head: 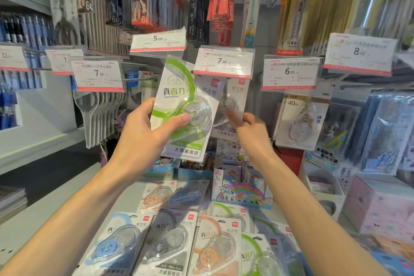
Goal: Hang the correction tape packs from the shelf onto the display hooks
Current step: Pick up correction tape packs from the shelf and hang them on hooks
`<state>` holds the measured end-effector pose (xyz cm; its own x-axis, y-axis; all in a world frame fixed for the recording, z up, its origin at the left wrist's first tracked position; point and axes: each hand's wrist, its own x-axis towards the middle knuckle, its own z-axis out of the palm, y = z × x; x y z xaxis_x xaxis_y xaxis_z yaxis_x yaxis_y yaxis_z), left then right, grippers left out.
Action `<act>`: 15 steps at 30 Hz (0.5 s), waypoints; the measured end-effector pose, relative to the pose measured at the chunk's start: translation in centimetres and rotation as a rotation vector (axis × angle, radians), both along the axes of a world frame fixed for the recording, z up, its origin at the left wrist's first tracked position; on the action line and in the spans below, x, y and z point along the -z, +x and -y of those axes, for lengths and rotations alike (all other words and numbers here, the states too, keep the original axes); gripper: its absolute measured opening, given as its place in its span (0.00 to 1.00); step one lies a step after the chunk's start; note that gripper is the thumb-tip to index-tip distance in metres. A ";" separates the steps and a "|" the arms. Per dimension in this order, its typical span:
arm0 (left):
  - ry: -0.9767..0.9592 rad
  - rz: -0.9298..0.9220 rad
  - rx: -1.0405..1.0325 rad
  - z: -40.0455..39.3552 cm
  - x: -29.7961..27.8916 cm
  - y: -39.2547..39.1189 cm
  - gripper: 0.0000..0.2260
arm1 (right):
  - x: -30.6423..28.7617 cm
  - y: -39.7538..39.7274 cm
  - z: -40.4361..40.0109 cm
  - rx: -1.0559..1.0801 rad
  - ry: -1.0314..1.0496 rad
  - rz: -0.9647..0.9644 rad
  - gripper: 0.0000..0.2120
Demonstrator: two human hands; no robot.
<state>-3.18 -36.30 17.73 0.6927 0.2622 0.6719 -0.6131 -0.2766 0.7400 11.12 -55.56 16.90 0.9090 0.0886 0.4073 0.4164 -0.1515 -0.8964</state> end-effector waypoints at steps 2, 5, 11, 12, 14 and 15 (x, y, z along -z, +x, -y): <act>0.001 -0.008 0.012 0.1 0.3 0.2 0.14 | 0.6 -0.7 0.9 -0.040 0.035 -0.004 0.21; -0.015 -0.015 0.052 0.6 1.0 1.0 0.11 | 1.8 -1.9 2.9 -0.043 0.055 0.007 0.15; -0.048 -0.059 0.103 2.6 1.7 2.8 0.11 | 2.9 -4.3 5.4 0.078 0.011 0.158 0.06; -0.056 -0.073 0.114 3.1 1.8 3.1 0.12 | 2.9 -4.9 5.3 0.035 -0.003 0.176 0.06; -0.077 -0.094 0.145 4.1 2.0 3.7 0.12 | 2.7 -6.0 4.6 -0.065 -0.026 0.190 0.12; -0.088 -0.100 0.163 4.6 2.2 3.8 0.11 | 2.5 -6.4 4.2 -0.093 -0.013 0.194 0.15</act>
